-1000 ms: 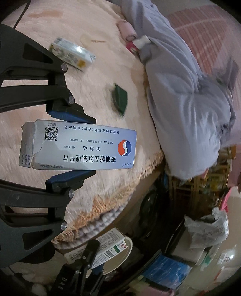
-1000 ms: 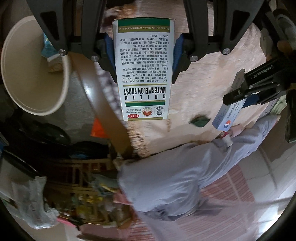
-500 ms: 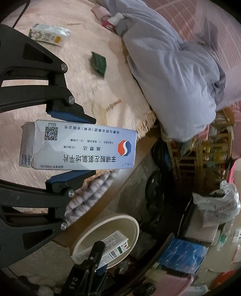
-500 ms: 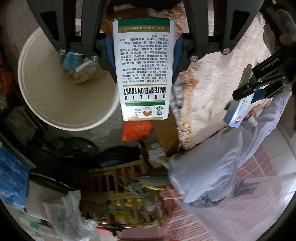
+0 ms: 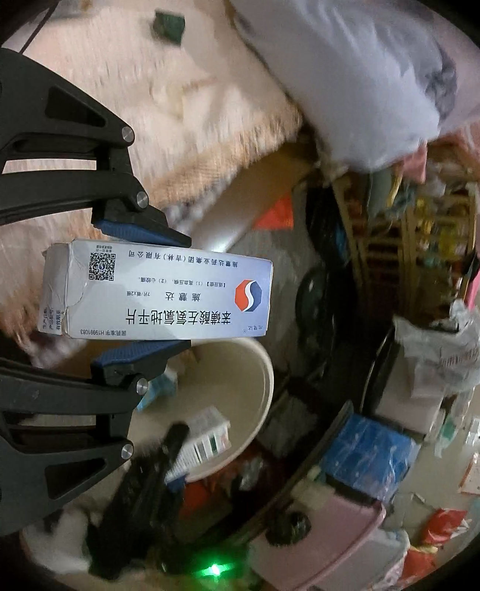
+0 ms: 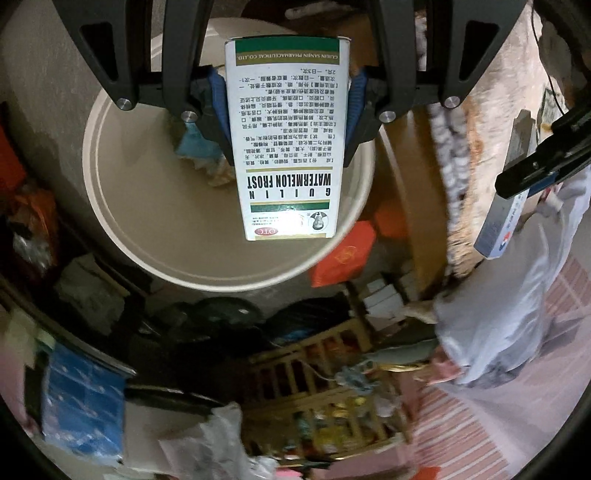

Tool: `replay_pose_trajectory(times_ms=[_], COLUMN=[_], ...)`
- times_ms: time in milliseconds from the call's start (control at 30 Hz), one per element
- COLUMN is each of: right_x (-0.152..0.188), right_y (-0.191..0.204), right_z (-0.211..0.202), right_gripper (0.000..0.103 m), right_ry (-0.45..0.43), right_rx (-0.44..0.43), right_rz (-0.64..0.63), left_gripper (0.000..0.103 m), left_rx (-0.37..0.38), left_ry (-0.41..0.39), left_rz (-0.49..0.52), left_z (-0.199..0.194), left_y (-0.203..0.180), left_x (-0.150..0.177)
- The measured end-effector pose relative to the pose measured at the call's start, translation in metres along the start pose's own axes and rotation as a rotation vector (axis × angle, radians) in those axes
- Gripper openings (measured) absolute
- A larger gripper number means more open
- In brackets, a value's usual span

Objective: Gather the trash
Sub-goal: 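Carry both medicine boxes to the bucket and open both tools to drop them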

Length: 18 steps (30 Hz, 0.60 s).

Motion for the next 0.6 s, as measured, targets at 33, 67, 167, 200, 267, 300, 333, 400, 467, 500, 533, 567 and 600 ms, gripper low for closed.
replay_pose_trajectory(times_ms=[33,67,167,200,267,300,333,400,467,500,533,567,600], right_x=[0.001,0.002,0.005,0.005,0.006,0.007,0.007,0.007,0.007,0.006,0.006,0.006,0.007], right_y=[-0.005,-0.010,-0.020,-0.023,-0.028,-0.030,-0.032,-0.036,-0.040,-0.042,-0.044,-0.045,-0.045], right_z=[0.003,0.006,0.015,0.016,0.020,0.022,0.023,0.025,0.026,0.027,0.027,0.027,0.027], right_gripper=[0.049,0.049,0.049,0.049,0.049,0.049,0.049,0.049,0.049,0.050,0.051,0.054,0.058], right_ry=[0.005,0.011,0.029,0.032,0.039,0.041,0.044,0.048,0.044,0.041,0.040,0.040,0.038], right_rx=[0.004,0.010,0.023,0.026,0.036,0.039,0.039,0.042,0.047,0.048,0.048,0.051,0.055], right_rz=[0.010,0.020,0.041,0.044,0.048,0.052,0.058,0.070,0.089,0.101,0.110,0.113,0.111], left_gripper=[0.045,0.045,0.045,0.045,0.046,0.046,0.046,0.047,0.053,0.061,0.064,0.065,0.066], left_rx=[0.029,0.053,0.117,0.145,0.186,0.207,0.225,0.250,0.279,0.292,0.307,0.316,0.319], left_ry=[0.009,0.017,0.029,0.034,0.051,0.056,0.058,0.055,0.051,0.047,0.042,0.036,0.031], left_rz=[-0.003,-0.006,-0.017,-0.025,-0.039,-0.046,-0.053,-0.065,-0.079,-0.088,-0.094,-0.096,-0.095], left_z=[0.007,0.012,0.027,0.032,0.040,0.044,0.047,0.051,0.053,0.053,0.052,0.050,0.049], left_y=[-0.007,-0.014,-0.030,-0.035,-0.044,-0.048,-0.053,-0.059,-0.065,-0.066,-0.068,-0.068,-0.068], left_x=[-0.001,-0.002,-0.006,-0.007,-0.009,-0.010,-0.011,-0.014,-0.019,-0.020,-0.022,-0.023,-0.024])
Point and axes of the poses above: each gripper's, at about its wrist camera, not at the fingertips, and z roughly the way its jaws point, y to its left, x to its underside, the point moved 9 cm from there along z, roughly the way its jaws point, and after that the axes turned 7 degrees about x, right-handed, at the moved point
